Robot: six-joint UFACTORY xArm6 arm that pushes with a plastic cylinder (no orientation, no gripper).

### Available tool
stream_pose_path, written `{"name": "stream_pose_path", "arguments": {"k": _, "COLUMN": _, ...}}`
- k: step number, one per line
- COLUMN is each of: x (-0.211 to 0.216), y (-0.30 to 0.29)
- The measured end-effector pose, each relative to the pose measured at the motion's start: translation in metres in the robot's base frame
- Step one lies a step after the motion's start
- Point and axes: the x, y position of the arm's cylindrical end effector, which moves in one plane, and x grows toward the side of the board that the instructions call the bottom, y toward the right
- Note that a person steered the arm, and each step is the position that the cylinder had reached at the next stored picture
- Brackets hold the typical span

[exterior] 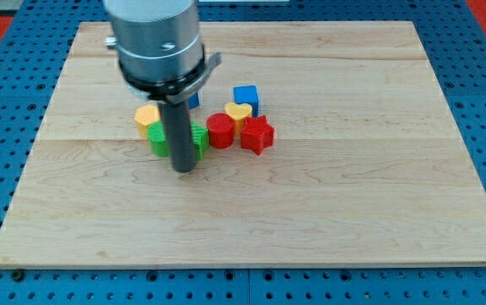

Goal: Place the yellow hexagon above the green circle

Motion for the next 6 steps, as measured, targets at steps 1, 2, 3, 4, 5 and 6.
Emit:
{"name": "stream_pose_path", "arguments": {"k": 1, "x": -0.006, "y": -0.044}}
{"name": "stream_pose_path", "arguments": {"k": 2, "x": -0.033, "y": -0.042}}
{"name": "stream_pose_path", "arguments": {"k": 3, "x": -0.036, "y": -0.045}}
{"name": "stream_pose_path", "arguments": {"k": 4, "x": -0.038, "y": -0.114}}
{"name": "stream_pose_path", "arguments": {"k": 5, "x": -0.067, "y": -0.088}}
{"name": "stream_pose_path", "arguments": {"k": 6, "x": -0.078, "y": -0.055}}
